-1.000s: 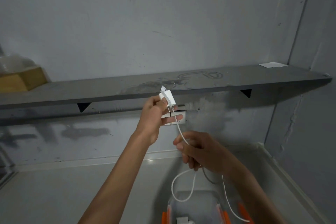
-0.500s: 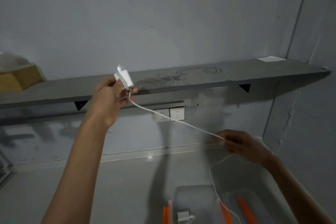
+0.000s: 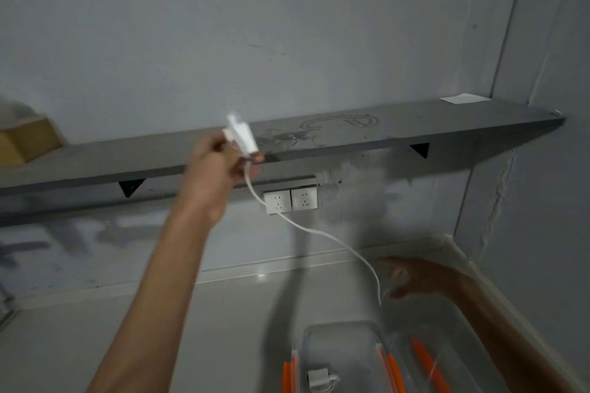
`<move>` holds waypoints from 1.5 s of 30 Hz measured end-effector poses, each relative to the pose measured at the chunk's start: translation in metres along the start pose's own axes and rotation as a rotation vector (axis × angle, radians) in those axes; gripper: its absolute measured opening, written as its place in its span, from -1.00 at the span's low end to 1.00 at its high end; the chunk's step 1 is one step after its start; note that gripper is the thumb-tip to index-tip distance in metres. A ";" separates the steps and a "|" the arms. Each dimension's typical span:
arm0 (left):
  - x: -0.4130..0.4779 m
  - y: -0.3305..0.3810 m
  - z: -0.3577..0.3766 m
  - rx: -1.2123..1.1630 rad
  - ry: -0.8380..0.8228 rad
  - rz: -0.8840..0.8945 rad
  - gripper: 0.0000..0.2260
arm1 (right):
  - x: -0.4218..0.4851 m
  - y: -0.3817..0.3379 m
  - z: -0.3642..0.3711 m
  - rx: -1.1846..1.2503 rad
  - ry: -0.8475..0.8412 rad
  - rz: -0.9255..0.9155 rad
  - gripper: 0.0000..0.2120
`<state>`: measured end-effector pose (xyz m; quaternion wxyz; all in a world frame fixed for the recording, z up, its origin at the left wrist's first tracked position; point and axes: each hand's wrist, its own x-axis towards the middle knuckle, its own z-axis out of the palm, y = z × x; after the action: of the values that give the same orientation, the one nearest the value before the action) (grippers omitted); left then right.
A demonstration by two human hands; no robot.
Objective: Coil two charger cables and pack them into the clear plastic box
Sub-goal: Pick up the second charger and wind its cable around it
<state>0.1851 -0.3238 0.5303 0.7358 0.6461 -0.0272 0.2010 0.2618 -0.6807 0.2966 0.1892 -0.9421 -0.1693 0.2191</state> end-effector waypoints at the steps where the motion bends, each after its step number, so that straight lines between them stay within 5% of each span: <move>1: -0.005 -0.007 0.015 0.006 -0.028 -0.030 -0.81 | -0.004 -0.015 -0.003 -0.061 -0.083 0.005 0.23; 4: -0.020 -0.024 0.051 0.035 -0.106 -0.103 -0.77 | -0.020 -0.075 -0.025 -0.030 -0.114 -0.124 0.12; 8: -0.032 -0.033 0.080 0.015 -0.173 -0.126 -0.82 | -0.057 -0.159 -0.043 0.939 -0.060 -0.537 -0.32; 11: -0.029 -0.033 0.082 0.050 -0.161 -0.110 -0.81 | -0.079 -0.194 -0.037 1.082 0.045 -0.608 -0.56; 14: -0.021 -0.035 0.069 0.169 -0.118 -0.059 -0.80 | -0.091 -0.199 -0.029 0.970 0.221 -0.529 -0.72; 22: -0.048 -0.060 0.060 0.462 -0.322 0.024 -0.85 | -0.119 -0.207 -0.071 -0.084 0.925 -0.519 -0.73; 27: -0.081 -0.045 0.056 0.553 -0.449 0.150 -0.77 | -0.133 -0.205 -0.115 -0.298 1.203 -0.567 -0.84; 30: -0.097 -0.027 0.053 0.582 -0.489 0.272 -0.76 | -0.134 -0.204 -0.133 -0.150 1.172 -0.634 -0.88; 36: -0.103 -0.003 0.048 0.625 -0.473 0.402 -0.78 | -0.104 -0.200 -0.135 0.394 0.803 -0.699 -0.94; 45: -0.074 -0.014 0.054 0.084 -0.211 -0.071 -0.80 | -0.071 -0.220 -0.018 1.009 0.563 -0.462 -0.64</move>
<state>0.1339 -0.3957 0.5040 0.7076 0.6947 -0.0730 0.1065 0.1588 -0.5227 0.4311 0.6910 -0.6972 -0.1880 -0.0314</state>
